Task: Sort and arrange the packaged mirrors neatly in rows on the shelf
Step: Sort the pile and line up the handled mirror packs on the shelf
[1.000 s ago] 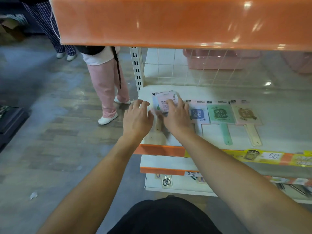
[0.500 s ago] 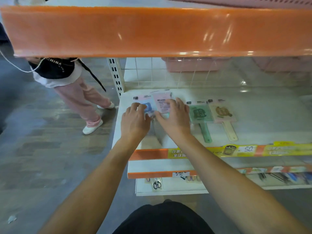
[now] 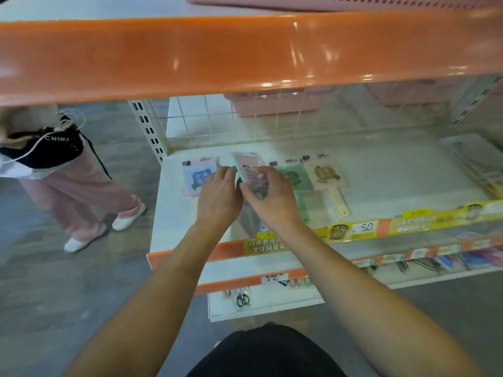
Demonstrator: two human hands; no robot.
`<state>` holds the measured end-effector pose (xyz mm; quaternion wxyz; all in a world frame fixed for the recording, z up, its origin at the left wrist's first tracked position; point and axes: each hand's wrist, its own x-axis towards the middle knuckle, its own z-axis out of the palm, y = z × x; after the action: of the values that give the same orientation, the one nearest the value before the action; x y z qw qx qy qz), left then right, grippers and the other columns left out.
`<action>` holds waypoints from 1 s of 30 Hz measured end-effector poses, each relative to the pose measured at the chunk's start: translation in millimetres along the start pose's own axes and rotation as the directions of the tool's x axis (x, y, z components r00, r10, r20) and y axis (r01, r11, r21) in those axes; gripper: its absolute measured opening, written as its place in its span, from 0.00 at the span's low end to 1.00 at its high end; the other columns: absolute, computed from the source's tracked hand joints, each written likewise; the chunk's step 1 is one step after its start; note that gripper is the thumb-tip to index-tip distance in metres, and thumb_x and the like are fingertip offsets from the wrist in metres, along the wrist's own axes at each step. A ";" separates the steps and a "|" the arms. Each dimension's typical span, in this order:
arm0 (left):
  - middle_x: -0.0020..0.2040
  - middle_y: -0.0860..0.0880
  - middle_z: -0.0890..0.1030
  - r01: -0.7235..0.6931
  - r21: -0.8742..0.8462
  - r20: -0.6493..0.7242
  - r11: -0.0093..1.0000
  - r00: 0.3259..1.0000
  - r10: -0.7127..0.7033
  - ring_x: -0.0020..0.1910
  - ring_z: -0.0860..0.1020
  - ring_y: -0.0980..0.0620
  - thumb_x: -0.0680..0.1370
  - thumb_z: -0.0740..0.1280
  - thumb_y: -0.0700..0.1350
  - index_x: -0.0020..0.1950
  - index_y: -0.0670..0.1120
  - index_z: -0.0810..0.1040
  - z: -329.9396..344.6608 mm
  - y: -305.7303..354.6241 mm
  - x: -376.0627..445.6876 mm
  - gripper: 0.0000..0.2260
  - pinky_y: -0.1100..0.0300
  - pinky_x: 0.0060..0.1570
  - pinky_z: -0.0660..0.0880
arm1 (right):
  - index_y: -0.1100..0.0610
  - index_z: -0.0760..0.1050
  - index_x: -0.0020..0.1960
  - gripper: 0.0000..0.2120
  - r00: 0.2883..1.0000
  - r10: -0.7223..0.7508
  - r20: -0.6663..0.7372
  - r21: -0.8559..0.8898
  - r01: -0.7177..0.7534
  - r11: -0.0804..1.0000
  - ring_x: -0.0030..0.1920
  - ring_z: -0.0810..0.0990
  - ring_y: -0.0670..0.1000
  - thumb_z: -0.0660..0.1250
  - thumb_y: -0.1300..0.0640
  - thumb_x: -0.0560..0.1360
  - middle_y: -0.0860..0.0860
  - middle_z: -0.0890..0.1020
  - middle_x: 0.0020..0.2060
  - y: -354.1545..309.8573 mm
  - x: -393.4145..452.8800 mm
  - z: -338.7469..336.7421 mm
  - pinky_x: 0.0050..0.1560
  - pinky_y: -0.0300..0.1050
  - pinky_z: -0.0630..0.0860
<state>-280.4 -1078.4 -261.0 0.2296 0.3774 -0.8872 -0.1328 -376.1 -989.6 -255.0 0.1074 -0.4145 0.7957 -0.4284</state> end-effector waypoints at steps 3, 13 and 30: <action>0.56 0.41 0.79 -0.022 -0.010 -0.004 1.000 1.000 0.022 0.52 0.77 0.37 0.79 0.62 0.43 0.61 0.40 0.75 0.4 4.4 0.2 0.12 0.48 0.48 0.72 | 0.47 0.73 0.58 0.20 1.000 0.021 0.019 0.109 -0.023 0.994 0.55 0.76 0.49 0.66 0.38 0.71 0.43 0.79 0.51 3.3 0.4 -2.0 0.54 0.53 0.77; 0.40 0.54 0.77 0.210 -0.503 0.022 0.838 0.973 -0.230 0.37 0.80 0.55 0.80 0.63 0.47 0.62 0.50 0.70 -16.5 19.1 -2.7 0.11 0.55 0.39 0.76 | 0.55 0.74 0.58 0.10 0.966 0.259 0.002 0.427 -0.235 0.873 0.42 0.79 0.48 0.59 0.57 0.79 0.49 0.78 0.45 7.7 3.2 -11.1 0.47 0.45 0.77; 0.45 0.47 0.82 0.168 -0.347 0.056 0.923 0.986 -0.159 0.44 0.80 0.45 0.79 0.56 0.36 0.63 0.50 0.68 -21.6 8.4 -12.4 0.16 0.46 0.41 0.77 | 0.62 0.73 0.61 0.32 0.955 -0.273 -0.117 -0.290 0.230 0.929 0.58 0.74 0.62 0.64 0.39 0.66 0.60 0.75 0.58 8.7 -0.8 7.0 0.57 0.54 0.73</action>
<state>-267.0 -1064.9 -242.8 0.2694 0.4013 -0.8179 -0.3122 -376.9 -990.6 -266.2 -0.0689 -0.4895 0.7933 -0.3555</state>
